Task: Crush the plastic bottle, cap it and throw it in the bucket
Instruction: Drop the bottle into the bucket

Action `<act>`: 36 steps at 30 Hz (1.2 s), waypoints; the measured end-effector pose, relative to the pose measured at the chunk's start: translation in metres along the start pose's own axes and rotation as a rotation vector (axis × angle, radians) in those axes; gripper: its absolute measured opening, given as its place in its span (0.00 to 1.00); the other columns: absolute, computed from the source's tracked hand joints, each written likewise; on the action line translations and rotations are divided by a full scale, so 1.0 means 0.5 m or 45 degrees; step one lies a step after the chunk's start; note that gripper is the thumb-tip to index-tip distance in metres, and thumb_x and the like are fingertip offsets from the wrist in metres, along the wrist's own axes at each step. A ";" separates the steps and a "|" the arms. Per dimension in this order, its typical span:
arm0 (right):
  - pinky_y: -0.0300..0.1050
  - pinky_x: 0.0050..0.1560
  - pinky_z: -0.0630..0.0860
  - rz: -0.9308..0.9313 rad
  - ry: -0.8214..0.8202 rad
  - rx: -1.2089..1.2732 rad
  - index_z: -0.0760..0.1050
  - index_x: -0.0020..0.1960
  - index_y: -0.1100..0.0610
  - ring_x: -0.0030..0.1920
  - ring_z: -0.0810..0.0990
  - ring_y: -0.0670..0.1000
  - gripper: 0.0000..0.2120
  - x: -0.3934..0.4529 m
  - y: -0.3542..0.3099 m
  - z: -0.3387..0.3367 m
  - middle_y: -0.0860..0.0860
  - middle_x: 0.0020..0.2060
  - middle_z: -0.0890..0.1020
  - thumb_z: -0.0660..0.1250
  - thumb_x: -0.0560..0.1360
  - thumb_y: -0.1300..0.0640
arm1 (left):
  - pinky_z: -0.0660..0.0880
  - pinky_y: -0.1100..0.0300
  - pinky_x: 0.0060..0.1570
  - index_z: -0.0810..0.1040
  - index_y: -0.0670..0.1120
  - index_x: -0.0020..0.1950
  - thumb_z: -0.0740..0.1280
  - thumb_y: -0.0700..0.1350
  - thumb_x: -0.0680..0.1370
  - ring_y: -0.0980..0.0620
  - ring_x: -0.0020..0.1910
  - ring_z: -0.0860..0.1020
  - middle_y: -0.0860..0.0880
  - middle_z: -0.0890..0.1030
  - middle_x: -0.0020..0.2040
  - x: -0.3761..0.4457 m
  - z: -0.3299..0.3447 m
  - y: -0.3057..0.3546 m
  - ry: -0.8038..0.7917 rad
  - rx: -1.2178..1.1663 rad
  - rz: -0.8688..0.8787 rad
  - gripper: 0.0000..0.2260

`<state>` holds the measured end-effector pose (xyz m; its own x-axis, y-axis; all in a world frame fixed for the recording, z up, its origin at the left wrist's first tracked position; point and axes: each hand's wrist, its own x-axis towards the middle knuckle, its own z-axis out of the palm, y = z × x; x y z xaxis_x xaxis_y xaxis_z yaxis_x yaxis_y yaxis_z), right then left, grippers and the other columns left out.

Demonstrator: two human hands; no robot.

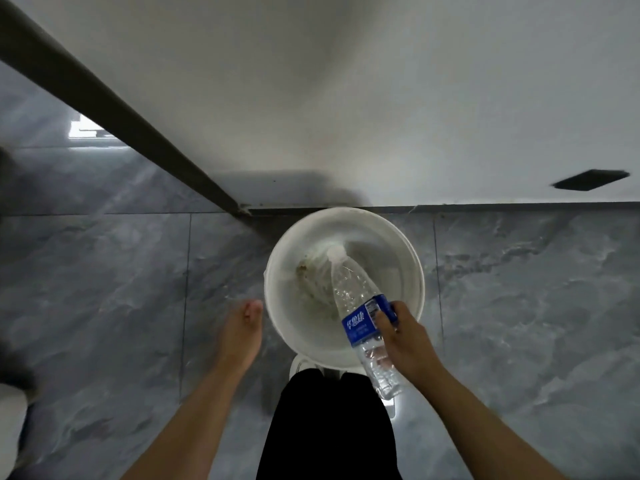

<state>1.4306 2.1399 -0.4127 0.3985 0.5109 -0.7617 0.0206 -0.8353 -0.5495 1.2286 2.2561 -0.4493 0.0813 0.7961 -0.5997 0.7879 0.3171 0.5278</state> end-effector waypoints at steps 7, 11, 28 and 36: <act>0.57 0.55 0.77 0.032 -0.026 -0.099 0.73 0.56 0.61 0.48 0.82 0.60 0.13 0.210 0.093 0.090 0.60 0.49 0.83 0.56 0.79 0.53 | 0.75 0.45 0.48 0.72 0.39 0.58 0.51 0.49 0.80 0.37 0.53 0.76 0.37 0.78 0.52 0.166 0.113 -0.016 0.229 0.174 0.232 0.18; 0.52 0.54 0.75 0.106 -0.087 -0.068 0.72 0.59 0.61 0.51 0.80 0.59 0.14 0.305 0.143 0.137 0.60 0.52 0.81 0.56 0.80 0.54 | 0.69 0.57 0.39 0.75 0.41 0.54 0.50 0.48 0.81 0.44 0.43 0.76 0.40 0.79 0.45 0.187 0.150 -0.035 0.374 0.124 0.329 0.17; 0.41 0.36 0.70 0.309 -0.103 -0.071 0.69 0.64 0.65 0.51 0.77 0.57 0.17 0.614 0.292 0.301 0.63 0.60 0.77 0.58 0.78 0.59 | 0.66 0.78 0.39 0.72 0.59 0.61 0.48 0.62 0.76 0.71 0.43 0.72 0.62 0.75 0.46 0.195 0.160 -0.058 0.415 -0.057 0.338 0.20; 0.39 0.45 0.66 0.256 -0.059 -0.257 0.68 0.65 0.65 0.57 0.76 0.58 0.16 0.664 0.326 0.330 0.63 0.61 0.76 0.57 0.79 0.61 | 0.65 0.82 0.41 0.72 0.65 0.58 0.48 0.59 0.72 0.79 0.43 0.70 0.70 0.71 0.43 0.198 0.159 -0.068 0.453 -0.076 0.314 0.19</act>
<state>1.4151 2.2068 -0.8117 0.3708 0.3358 -0.8659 0.1296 -0.9419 -0.3098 1.2584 2.2831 -0.5745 0.0390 0.9764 -0.2123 0.7338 0.1162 0.6694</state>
